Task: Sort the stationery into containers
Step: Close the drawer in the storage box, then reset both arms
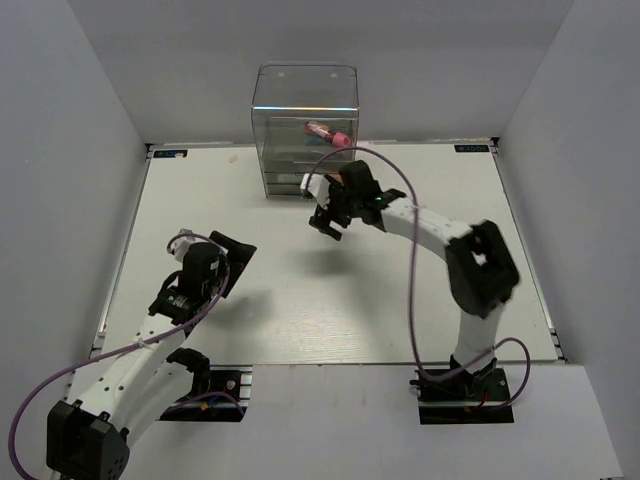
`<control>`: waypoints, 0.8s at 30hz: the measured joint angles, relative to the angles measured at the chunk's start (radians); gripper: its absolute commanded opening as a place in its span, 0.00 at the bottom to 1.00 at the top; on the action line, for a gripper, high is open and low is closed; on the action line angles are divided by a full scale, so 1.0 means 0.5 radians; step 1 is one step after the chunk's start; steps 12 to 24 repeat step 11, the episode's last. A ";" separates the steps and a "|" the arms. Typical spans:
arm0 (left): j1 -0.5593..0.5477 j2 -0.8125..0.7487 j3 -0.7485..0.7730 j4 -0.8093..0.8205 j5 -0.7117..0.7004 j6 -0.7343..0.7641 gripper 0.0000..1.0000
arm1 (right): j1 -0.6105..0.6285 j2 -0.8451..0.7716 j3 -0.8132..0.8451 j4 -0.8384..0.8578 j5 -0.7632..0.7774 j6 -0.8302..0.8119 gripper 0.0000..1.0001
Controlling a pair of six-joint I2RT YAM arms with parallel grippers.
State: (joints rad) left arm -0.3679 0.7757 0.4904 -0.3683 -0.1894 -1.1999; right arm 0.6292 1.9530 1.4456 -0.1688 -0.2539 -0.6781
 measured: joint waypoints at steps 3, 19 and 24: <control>0.000 -0.002 -0.002 0.079 0.019 0.083 1.00 | 0.001 -0.467 -0.323 0.160 -0.010 0.282 0.90; 0.000 0.074 -0.001 0.363 0.150 0.289 1.00 | -0.012 -1.006 -0.636 0.315 0.280 0.778 0.90; 0.000 0.074 -0.001 0.363 0.150 0.289 1.00 | -0.012 -1.006 -0.636 0.315 0.280 0.778 0.90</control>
